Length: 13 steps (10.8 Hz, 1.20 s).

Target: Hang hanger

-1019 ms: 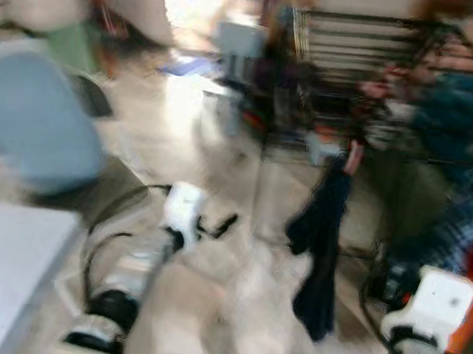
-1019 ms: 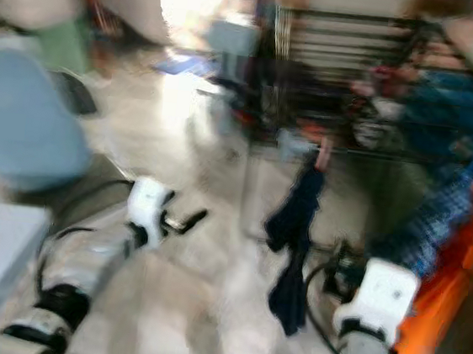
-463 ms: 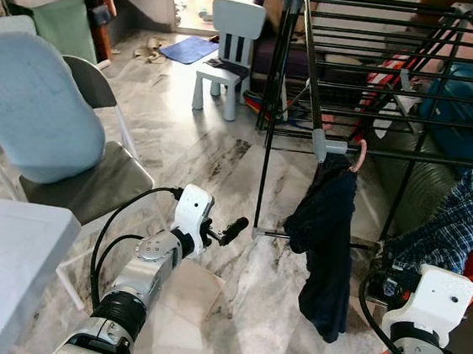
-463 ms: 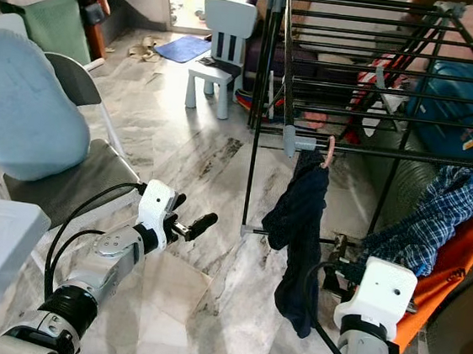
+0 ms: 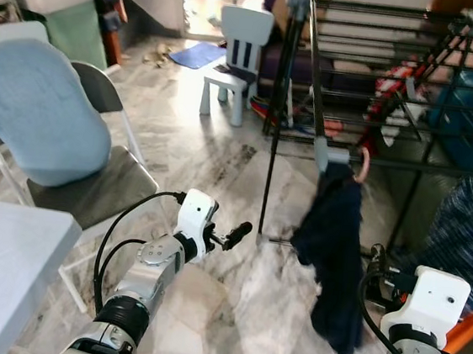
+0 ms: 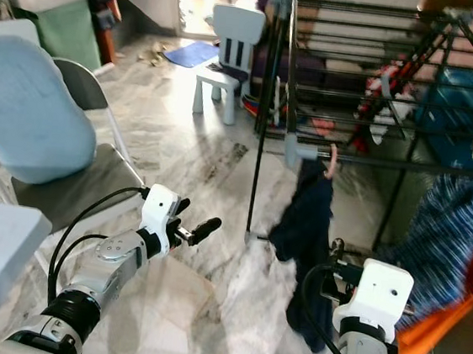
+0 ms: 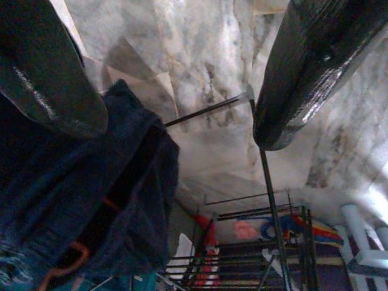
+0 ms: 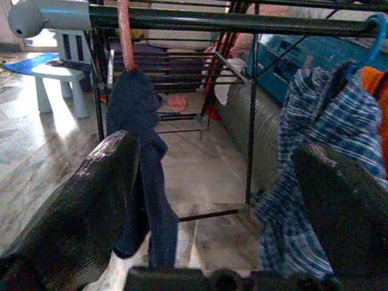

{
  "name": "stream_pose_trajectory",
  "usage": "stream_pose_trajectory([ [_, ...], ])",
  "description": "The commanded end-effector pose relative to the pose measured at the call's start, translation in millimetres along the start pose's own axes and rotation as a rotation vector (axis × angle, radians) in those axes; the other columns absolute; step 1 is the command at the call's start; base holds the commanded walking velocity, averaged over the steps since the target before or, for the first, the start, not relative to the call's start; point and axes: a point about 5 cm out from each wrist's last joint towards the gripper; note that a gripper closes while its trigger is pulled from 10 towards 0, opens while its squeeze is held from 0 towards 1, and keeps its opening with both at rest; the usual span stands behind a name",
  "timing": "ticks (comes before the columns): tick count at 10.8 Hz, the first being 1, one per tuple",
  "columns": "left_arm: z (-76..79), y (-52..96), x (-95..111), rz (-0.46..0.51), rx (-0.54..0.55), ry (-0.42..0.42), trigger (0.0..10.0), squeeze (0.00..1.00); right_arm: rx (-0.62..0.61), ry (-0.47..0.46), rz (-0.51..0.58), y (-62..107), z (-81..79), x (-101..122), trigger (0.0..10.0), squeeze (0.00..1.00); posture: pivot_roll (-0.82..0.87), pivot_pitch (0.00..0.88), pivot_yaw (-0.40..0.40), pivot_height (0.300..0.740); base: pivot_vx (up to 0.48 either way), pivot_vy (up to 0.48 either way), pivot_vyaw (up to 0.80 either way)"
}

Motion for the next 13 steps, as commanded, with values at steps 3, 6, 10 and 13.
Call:
stream_pose_trajectory([
  [3, 1.8, -0.4, 1.3, 0.005, -0.012, -0.007, 10.0, 0.0, 0.007, 0.001, -0.019, -0.5, -0.3, -1.9, 10.0, 0.0, -0.08, 0.0, 0.014, 0.74, 0.334, 0.0, 0.0],
  [6, 3.9, -0.3, -2.2, -0.007, -0.017, -0.008, 10.0, 0.0, 0.001, 0.01, -0.028, 0.5, 0.1, -4.3, 10.0, 0.0, -0.08, 0.0, 0.015, 0.74, 0.345, 0.0, 0.0],
  [10, 4.6, 0.1, -5.7, -0.028, -0.013, -0.013, 10.0, 0.0, 0.005, 0.017, -0.046, 1.7, -1.9, -7.8, 10.0, 0.0, -0.08, 0.0, 0.013, 0.74, 0.143, 0.0, 0.0],
  [13, 6.2, 2.6, -13.2, -0.055, -0.014, -0.009, 10.0, 0.0, -0.042, 0.037, -0.075, 4.7, 1.6, -11.8, 10.0, 0.0, -0.08, 0.0, -0.006, 0.74, 0.0, 0.0, 0.0],
])
Point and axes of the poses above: a point about 5 cm out from each wrist's last joint towards the gripper, its own y axis pointing back from the gripper into the wrist, its own x axis along the axis of the wrist's last joint, z = x × y, and after that the axes turned 6 degrees about y, right-handed
